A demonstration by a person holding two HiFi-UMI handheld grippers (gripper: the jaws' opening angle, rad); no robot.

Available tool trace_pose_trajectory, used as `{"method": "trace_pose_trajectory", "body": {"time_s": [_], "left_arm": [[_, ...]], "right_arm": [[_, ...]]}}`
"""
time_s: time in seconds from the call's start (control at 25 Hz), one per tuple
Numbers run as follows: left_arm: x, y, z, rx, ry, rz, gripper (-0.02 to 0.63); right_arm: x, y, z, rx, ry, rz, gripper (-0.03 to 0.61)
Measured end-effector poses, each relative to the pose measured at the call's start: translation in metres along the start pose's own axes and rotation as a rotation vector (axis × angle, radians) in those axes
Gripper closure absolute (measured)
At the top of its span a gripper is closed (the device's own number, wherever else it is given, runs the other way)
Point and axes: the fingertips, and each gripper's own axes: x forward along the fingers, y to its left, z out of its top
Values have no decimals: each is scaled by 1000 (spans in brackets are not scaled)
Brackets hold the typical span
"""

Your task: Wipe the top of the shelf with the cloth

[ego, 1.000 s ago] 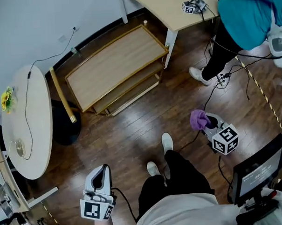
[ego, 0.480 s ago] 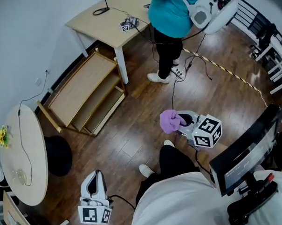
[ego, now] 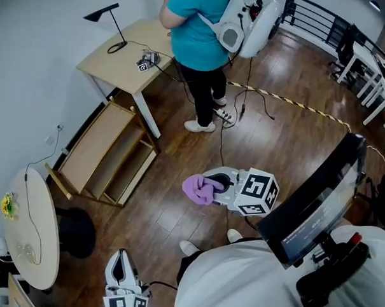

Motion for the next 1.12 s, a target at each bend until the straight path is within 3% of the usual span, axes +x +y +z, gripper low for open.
{"method": "trace_pose_trajectory", "body": {"time_s": [0.16,0.52,0.76,1.12], "left_arm": [[17,-97,2,17,7,-36,594],[27,-185,-14,33,36,-113,594],[25,-213,-21,36,36,-133,594],[17,-220,-33,21,54,-108,594]], "right_arm": [[-88,-10,-2,-31,-17,16,497],[-172,-23,-11,-42,-42,3,495],[-194,-19,-16,-64,-42,1,495],[-200,-14,-25,-81,-28,14,495]]}}
